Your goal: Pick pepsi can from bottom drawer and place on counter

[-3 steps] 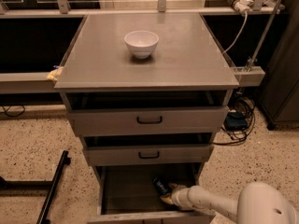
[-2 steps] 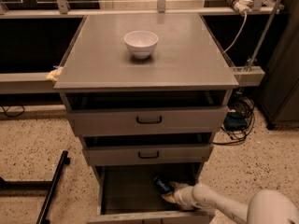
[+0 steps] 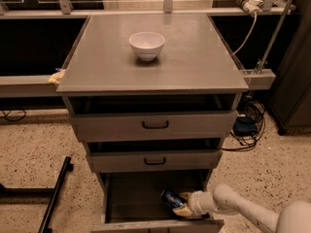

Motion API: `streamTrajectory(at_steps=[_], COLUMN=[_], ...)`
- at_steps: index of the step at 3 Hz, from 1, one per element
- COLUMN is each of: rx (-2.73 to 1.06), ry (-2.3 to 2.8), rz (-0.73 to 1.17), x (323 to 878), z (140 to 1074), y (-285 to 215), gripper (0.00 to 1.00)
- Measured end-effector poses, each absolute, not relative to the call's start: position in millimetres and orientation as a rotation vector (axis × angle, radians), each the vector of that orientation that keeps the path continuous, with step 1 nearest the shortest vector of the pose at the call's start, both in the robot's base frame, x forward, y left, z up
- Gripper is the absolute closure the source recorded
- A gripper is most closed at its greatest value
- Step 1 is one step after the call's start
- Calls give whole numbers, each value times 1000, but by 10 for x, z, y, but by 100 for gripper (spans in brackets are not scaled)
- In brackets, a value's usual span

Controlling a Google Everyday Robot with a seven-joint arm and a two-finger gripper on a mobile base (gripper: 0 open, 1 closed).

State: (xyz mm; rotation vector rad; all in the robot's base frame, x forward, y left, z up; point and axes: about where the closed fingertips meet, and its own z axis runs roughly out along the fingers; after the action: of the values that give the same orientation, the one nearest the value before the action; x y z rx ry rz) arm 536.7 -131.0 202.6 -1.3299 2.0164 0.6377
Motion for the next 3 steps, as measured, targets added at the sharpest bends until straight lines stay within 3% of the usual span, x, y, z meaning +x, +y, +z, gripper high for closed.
streamTrajectory(at_steps=[2, 3], rx=[-1447, -1519], ry=[2003, 1971], rz=[796, 707], x=[4677, 4693], z=[2994, 3736], y=[-1430, -1431], gripper=[100, 100])
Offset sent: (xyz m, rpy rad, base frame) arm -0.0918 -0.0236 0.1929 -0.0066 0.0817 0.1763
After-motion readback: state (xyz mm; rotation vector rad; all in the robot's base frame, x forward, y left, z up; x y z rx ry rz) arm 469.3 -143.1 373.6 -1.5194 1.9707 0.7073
